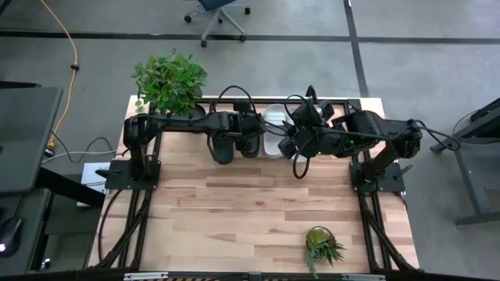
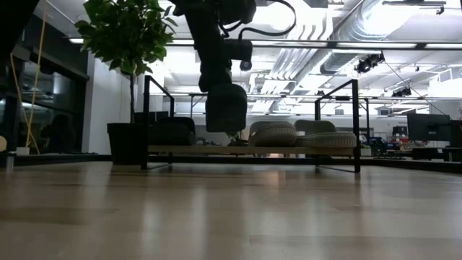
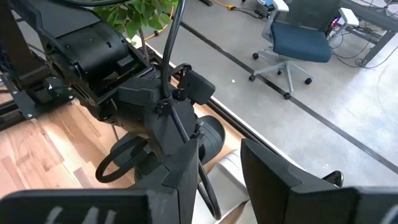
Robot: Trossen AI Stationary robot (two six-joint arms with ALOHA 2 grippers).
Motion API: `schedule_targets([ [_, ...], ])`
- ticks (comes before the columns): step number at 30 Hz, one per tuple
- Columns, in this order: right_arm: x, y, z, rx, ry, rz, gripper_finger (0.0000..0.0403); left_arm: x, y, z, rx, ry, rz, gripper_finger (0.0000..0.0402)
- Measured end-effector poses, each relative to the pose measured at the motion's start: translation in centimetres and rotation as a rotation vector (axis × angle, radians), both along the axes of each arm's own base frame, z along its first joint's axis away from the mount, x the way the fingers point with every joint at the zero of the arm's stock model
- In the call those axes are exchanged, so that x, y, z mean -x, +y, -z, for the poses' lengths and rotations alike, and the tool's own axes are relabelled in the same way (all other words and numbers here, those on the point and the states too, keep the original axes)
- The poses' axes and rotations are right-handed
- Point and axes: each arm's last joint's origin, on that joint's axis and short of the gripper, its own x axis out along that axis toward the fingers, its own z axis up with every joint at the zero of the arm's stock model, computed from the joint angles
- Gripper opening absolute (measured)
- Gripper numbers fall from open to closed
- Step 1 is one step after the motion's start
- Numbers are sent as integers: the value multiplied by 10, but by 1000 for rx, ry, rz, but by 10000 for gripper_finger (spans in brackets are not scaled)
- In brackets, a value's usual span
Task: Pick and place slides into the shelf
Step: Put the black slipper on the shelf, then adjust the black slipper on the shelf
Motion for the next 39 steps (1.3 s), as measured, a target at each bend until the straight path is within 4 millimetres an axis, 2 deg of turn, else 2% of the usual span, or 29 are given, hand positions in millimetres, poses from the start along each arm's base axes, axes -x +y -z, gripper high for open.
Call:
schedule_targets([
  [6, 0, 0, 0, 0, 0, 0, 114, 4, 9, 1, 22, 2, -15, 4],
  [11, 0, 0, 0, 0, 0, 0, 114, 5, 11, 1, 24, 0, -22, 28],
  [18, 1, 0, 0, 1, 5, 0, 114, 3, 10, 4, 75, -9, -3, 61],
  [29, 2, 0, 1, 5, 18, 0, 114, 1, 9, 9, 130, -29, -6, 75],
  [35, 3, -1, 2, 10, 38, 0, 114, 1, 8, -2, 195, -70, -33, 72],
  [39, 8, -2, 3, 31, 90, -11, 114, -1, 8, -24, 210, -128, -67, 71],
])
